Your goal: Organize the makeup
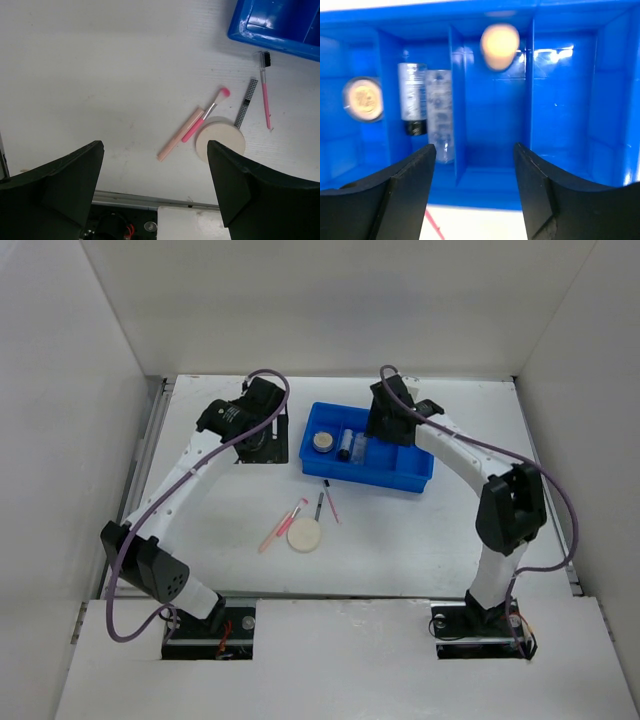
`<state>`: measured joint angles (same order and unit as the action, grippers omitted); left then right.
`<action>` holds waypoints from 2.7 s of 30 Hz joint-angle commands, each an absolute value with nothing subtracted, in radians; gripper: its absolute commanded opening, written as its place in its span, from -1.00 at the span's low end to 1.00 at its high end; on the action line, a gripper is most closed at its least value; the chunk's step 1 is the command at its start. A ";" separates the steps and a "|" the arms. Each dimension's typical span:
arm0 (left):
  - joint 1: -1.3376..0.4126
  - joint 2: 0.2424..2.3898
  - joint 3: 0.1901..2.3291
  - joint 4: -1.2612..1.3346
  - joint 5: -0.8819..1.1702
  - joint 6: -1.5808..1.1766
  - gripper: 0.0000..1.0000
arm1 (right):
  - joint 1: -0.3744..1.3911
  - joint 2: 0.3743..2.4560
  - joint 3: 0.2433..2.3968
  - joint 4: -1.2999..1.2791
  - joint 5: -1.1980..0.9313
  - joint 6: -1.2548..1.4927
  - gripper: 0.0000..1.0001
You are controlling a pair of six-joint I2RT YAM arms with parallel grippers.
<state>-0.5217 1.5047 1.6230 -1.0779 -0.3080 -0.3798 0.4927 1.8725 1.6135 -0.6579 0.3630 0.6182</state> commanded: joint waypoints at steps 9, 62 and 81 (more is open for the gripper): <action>-0.518 1.433 1.678 -1.089 -0.405 -0.397 0.64 | 0.779 1.597 1.390 -0.640 0.227 0.575 0.23; -0.518 1.411 1.681 -1.042 -0.387 -0.410 0.64 | 0.982 1.724 1.574 -0.793 0.314 0.520 -0.74; -0.518 1.425 1.700 -1.051 -0.377 -0.400 0.64 | 0.431 1.949 1.848 -0.839 0.497 0.519 -0.74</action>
<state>-0.5217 1.4403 1.6623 -1.0447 -0.3672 -0.4107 0.4274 1.9087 1.7718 -0.8143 0.4438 0.5373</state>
